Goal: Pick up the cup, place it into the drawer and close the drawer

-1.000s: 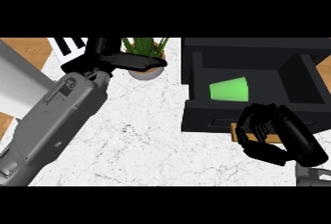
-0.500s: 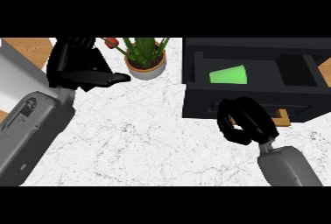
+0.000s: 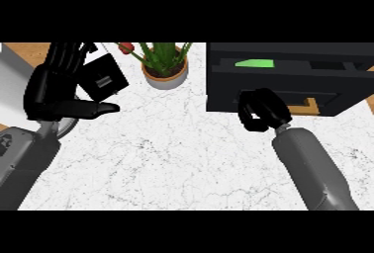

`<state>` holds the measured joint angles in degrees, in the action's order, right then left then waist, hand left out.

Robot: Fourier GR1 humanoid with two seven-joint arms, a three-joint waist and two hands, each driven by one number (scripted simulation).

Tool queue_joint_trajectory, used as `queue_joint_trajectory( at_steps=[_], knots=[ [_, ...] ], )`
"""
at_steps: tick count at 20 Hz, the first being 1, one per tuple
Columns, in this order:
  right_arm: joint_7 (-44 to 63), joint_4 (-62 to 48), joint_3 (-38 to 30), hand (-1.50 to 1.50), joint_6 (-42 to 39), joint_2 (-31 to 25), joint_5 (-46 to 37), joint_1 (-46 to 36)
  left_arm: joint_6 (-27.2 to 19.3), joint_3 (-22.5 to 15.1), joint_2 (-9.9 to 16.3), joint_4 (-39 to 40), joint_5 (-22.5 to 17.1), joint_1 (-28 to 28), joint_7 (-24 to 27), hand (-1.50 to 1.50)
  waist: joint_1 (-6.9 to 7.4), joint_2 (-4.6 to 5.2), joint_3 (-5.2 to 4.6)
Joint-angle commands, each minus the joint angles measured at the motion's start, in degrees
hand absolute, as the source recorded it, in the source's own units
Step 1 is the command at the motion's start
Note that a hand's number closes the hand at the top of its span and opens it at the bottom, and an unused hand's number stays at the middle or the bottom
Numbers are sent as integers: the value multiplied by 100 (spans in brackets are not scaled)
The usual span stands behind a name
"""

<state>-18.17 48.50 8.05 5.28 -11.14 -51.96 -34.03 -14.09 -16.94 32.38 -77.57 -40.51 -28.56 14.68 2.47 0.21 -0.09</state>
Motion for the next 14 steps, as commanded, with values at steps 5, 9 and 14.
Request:
queue_joint_trajectory(
  at_steps=[5,9,14],
  knots=[
    [-638,-2466,-596,150,269,-109,14,-1374,463,329,126,-108,-47,433,126,-150,83,87,18],
    [-611,-2957,-981,150,-85,-432,268,-2003,538,315,89,18,-52,270,13,-150,177,159,25],
    [-782,-3280,-1048,150,6,-517,299,-2004,653,157,-147,-74,41,455,244,-150,258,199,27]
  ],
)
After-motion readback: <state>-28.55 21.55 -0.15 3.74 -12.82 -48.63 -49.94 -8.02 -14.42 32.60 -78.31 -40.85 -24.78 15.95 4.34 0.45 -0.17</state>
